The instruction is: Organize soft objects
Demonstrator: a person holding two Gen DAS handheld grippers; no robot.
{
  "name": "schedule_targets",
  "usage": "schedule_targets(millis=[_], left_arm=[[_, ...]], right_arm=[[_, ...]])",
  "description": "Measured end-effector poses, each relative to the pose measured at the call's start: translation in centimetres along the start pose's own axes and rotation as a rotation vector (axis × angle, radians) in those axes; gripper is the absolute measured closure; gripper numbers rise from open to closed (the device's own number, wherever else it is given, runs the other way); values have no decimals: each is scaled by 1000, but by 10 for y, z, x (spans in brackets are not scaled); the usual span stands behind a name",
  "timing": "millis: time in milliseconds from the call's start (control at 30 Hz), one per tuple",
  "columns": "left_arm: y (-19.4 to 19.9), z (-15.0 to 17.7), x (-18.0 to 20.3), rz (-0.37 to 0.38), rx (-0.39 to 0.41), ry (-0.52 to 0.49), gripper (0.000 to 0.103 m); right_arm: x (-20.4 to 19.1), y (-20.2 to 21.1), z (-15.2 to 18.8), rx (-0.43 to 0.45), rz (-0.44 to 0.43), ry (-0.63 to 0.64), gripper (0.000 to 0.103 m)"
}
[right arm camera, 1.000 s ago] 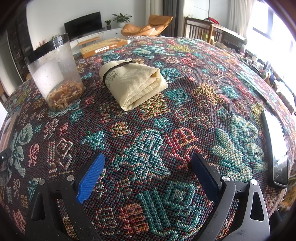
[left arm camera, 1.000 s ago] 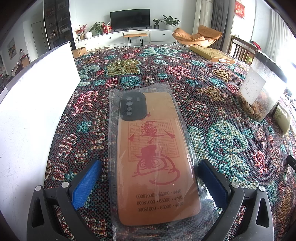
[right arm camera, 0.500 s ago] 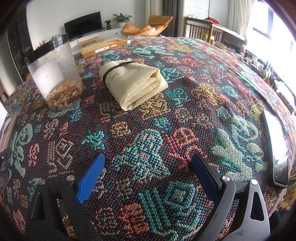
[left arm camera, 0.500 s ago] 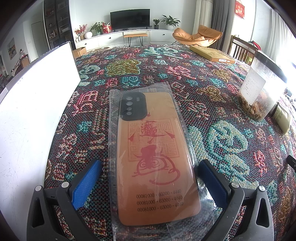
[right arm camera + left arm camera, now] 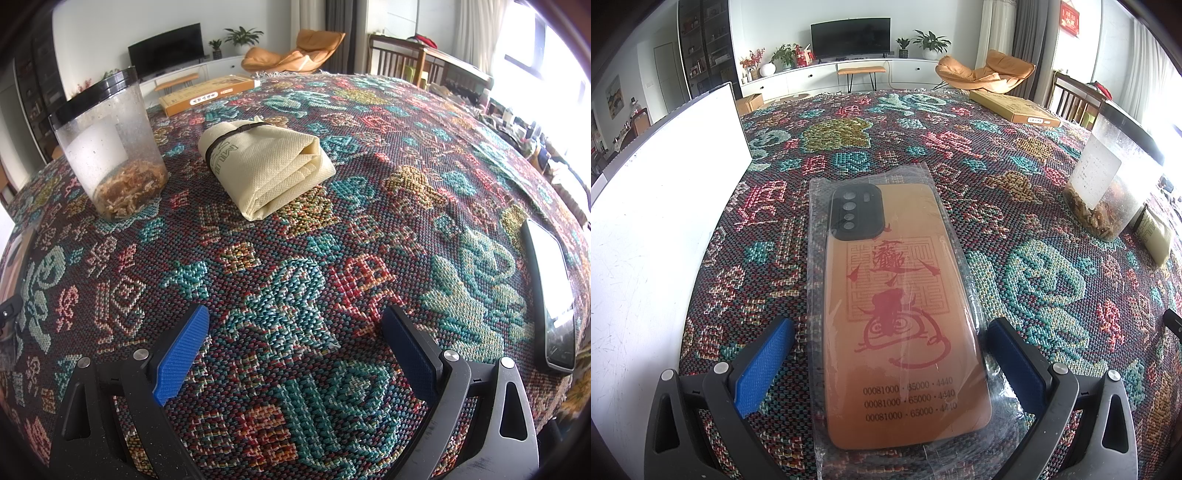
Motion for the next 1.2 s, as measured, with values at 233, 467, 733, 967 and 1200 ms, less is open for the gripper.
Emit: schedule_targets(millis=[233,467,733,967,1200], left_arm=[[0,0,0,0,0,0,0],[0,0,0,0,0,0,0],[0,0,0,0,0,0,0],[0,0,-1,0,-2,-1,0],[27,8,-7,68,-62,55,0]], right_arm=[[2,0,1,0,0,0,7],[2,0,1,0,-1,0,7],[2,0,1,1,-1,0,7],[1,0,1,1,-1,0,7],[2,0,1,1,-1,1,7]])
Point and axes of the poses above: each gripper's, at about its wrist camera, not at the fingertips, and y roughly against the way its jaws point, x to its right, z to its underside, the point moved 8 cm from there along -y, roughly the way its jaws point, and after that the axes turned 7 degrees about x, right-handed, at the moved point
